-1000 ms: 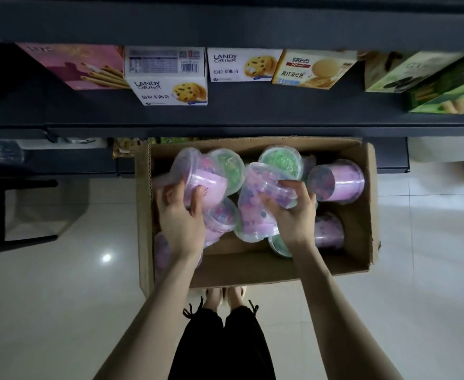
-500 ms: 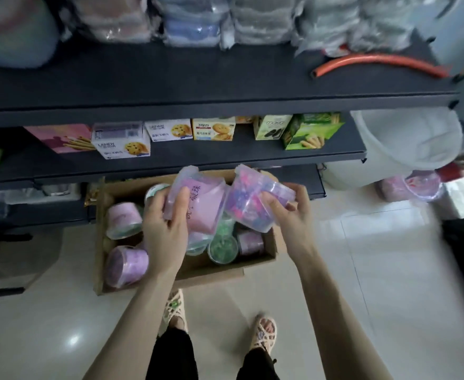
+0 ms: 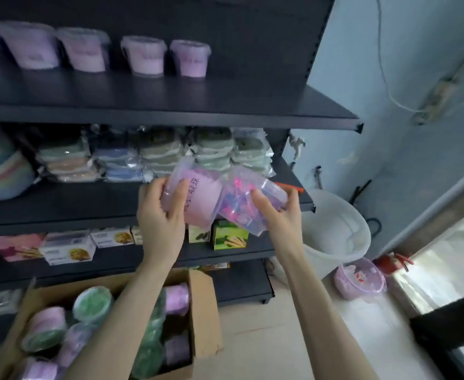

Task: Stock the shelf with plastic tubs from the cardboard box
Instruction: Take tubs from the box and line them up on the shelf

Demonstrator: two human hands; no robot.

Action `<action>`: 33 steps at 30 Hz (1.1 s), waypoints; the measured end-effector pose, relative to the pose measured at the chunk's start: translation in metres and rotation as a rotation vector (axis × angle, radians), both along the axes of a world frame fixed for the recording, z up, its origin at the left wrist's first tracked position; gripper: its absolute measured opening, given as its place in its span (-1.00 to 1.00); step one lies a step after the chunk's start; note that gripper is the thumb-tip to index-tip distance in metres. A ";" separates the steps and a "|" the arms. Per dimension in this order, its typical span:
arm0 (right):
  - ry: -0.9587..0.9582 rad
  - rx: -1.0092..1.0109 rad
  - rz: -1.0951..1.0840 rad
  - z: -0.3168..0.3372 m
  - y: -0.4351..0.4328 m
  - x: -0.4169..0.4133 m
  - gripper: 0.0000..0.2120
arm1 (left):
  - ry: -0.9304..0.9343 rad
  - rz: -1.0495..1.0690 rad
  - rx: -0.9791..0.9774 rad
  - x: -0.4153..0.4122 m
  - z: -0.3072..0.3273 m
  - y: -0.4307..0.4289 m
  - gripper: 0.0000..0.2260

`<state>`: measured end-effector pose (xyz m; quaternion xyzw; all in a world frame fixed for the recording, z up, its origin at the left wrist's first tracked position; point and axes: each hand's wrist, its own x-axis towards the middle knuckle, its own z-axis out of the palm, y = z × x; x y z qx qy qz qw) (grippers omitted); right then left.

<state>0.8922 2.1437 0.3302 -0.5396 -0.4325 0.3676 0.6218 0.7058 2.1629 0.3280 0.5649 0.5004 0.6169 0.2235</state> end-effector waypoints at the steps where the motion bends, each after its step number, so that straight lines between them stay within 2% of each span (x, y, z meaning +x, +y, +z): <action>1: -0.020 0.024 -0.010 0.016 0.011 0.010 -0.46 | 0.009 -0.010 0.037 0.009 0.014 0.010 -0.74; 8: -0.230 0.256 -0.141 0.103 0.107 0.073 -0.41 | 0.043 0.045 0.289 0.065 0.095 0.104 -0.74; 11: -0.316 0.301 -0.173 0.125 0.155 0.094 -0.43 | 0.141 0.044 0.371 0.084 0.122 0.155 -0.77; 15: -0.471 0.250 -0.196 0.127 0.221 0.118 -0.43 | 0.292 -0.032 0.332 0.107 0.132 0.224 -0.79; 19: -0.610 0.204 -0.214 0.122 0.280 0.134 -0.46 | 0.488 0.011 0.313 0.121 0.130 0.287 -0.79; 24: -0.774 0.097 -0.149 0.119 0.353 0.149 -0.51 | 0.611 -0.023 0.322 0.133 0.130 0.349 -0.78; 27: -0.934 0.007 -0.040 0.118 0.385 0.156 -0.41 | 0.686 -0.052 0.252 0.135 0.123 0.382 -0.79; 30: -1.101 -0.017 -0.038 0.124 0.411 0.167 -0.38 | 0.708 -0.033 0.169 0.136 0.120 0.407 -0.75; 33: -1.120 -0.020 0.061 0.129 0.428 0.181 -0.21 | 0.800 -0.001 0.144 0.140 0.119 0.423 -0.65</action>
